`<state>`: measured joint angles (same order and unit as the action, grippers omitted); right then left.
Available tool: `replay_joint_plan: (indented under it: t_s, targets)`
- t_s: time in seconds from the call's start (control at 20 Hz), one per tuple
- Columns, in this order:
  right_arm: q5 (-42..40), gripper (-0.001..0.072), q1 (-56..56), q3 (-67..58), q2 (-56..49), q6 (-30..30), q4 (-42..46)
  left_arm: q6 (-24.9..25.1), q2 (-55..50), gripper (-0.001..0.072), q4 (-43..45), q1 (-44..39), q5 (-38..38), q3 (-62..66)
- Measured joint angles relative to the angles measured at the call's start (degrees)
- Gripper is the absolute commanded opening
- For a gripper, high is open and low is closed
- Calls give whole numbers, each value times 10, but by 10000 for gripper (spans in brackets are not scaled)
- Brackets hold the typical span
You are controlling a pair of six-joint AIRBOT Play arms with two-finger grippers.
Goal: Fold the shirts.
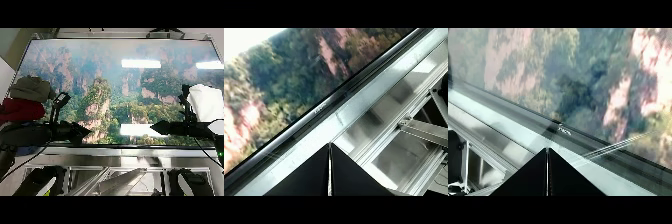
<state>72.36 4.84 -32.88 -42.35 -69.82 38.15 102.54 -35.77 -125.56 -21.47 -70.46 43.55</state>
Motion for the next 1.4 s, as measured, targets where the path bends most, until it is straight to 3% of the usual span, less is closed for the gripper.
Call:
replay_joint_plan:
  t_s: [0.85,1.1,1.15,1.2,1.25,1.3,1.4]
  targets:
    - [-8,33,0,0,0,0,-2,0,0,18,0,0,0,0]
    - [-29,41,0,0,-3,0,-24,-1,-3,24,17,14,46,6]
    - [-35,47,0,0,-5,0,-28,-2,-10,334,42,30,56,17]
    - [-40,153,0,0,-7,0,-29,-7,-24,685,75,58,63,34]
    - [-46,323,0,0,-8,0,-30,-11,-40,695,105,92,67,56]
    - [-51,377,0,0,-9,0,-33,-15,-62,696,131,137,70,83]
    - [-60,372,0,0,-11,0,-33,-16,-115,697,165,238,79,142]
